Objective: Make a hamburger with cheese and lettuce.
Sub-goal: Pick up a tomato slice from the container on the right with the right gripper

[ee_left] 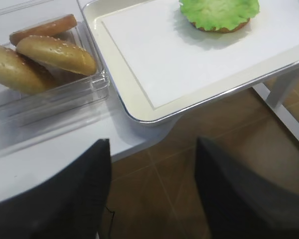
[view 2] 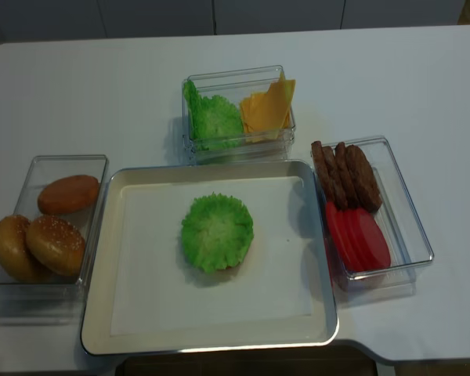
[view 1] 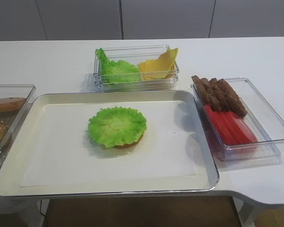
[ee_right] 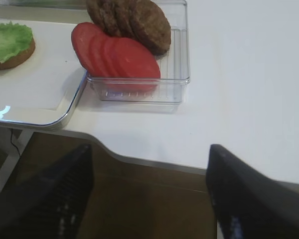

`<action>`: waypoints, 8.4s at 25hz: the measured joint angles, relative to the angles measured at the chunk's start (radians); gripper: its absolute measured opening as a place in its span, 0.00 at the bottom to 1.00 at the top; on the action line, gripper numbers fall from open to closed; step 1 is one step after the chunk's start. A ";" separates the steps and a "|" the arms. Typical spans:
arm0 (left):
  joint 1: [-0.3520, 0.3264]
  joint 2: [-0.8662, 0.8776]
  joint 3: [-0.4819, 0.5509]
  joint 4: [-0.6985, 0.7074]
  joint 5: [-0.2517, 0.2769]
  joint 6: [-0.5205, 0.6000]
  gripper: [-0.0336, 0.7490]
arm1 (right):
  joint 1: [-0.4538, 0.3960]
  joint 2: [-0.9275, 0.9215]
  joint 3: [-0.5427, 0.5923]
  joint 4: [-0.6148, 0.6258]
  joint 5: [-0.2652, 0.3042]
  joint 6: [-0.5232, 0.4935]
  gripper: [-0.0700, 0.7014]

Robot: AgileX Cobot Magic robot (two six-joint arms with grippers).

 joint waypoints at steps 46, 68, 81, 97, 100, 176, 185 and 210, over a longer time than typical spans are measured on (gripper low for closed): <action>0.000 0.000 0.000 -0.021 -0.002 0.000 0.56 | 0.000 0.962 -0.381 0.052 0.065 0.175 0.72; 0.000 0.000 0.000 -0.021 -0.002 0.000 0.50 | 0.192 1.341 -0.646 0.043 -0.015 0.262 0.71; 0.000 0.000 0.000 -0.021 -0.002 0.000 0.47 | 0.382 1.586 -0.847 -0.116 0.073 0.444 0.71; 0.000 0.000 0.000 -0.021 -0.002 0.000 0.45 | 0.407 1.717 -0.876 -0.138 0.078 0.459 0.71; 0.000 0.000 0.000 -0.021 -0.002 0.000 0.45 | 0.407 1.729 -0.876 -0.128 0.084 0.459 0.71; 0.000 0.000 0.000 -0.021 -0.002 0.000 0.39 | 0.407 1.747 -0.878 -0.143 0.079 0.474 0.34; 0.000 0.000 0.000 -0.021 -0.002 0.000 0.39 | 0.407 1.749 -0.880 -0.149 0.089 0.474 0.30; 0.000 0.000 0.000 -0.020 -0.002 0.000 0.37 | 0.407 1.743 -1.008 -0.134 0.117 0.474 0.20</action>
